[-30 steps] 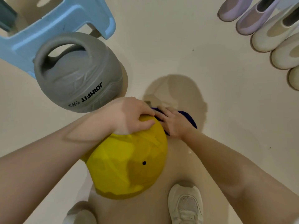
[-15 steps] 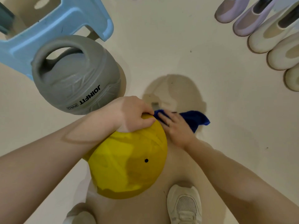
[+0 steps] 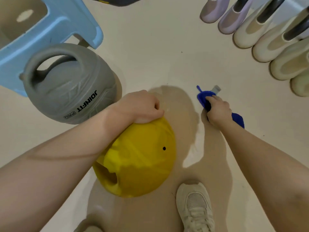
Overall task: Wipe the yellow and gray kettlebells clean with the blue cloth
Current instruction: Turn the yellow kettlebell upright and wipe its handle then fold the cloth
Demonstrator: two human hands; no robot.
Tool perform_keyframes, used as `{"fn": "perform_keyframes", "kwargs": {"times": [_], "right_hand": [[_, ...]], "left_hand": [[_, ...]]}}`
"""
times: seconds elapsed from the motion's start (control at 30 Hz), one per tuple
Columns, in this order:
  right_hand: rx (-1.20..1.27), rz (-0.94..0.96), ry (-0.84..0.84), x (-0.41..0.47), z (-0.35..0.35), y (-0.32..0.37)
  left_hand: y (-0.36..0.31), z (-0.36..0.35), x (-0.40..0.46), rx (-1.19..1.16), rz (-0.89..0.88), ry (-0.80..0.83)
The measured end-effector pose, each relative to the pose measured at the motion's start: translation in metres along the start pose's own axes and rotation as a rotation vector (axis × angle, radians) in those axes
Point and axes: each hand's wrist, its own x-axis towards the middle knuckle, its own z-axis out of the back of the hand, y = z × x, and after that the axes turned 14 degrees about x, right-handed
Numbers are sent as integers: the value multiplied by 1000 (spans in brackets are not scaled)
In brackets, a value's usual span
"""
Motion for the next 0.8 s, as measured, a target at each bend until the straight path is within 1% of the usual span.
{"fn": "perform_keyframes", "kwargs": {"times": [0.1,0.13,0.17,0.2,0.23,0.27,0.3,0.33,0.43,0.5,0.57,0.63,0.73,0.8], "right_hand": [[565,-21,-9,-32,0,30],[698,-23,-18,-43,0,41],[788,-18,-19,-54,0,52],[838,-8,-17,-64,1,61],[833,14,-12,-75,4,70],[787,53,-15,-83,7,75],[735,90,-14,-90,10,79],[699,112,-15,-96,12,80],[598,192,-24,-112,15,87],[494,236,-34,-118,16,89],[462,236,-54,-120,21,89],[499,242,-86,-121,31,92],[657,263,-124,-124,41,104],[685,250,-126,-124,41,112]], "left_hand": [[-5,6,10,20,40,-138],[-5,9,10,-38,60,-218],[-4,11,6,-145,80,-302],[-2,13,-1,-281,92,-390],[2,13,-11,-410,84,-479],[8,10,-25,-493,55,-555],[15,4,-39,-510,17,-593],[23,-6,-52,-488,-21,-584],[38,-40,-81,-468,-142,-392],[38,-56,-88,-509,-206,-366],[32,-59,-90,-513,-207,-394],[25,-57,-92,-461,-190,-403],[14,-54,-92,-372,-171,-367],[9,-54,-93,-333,-164,-369]]}}
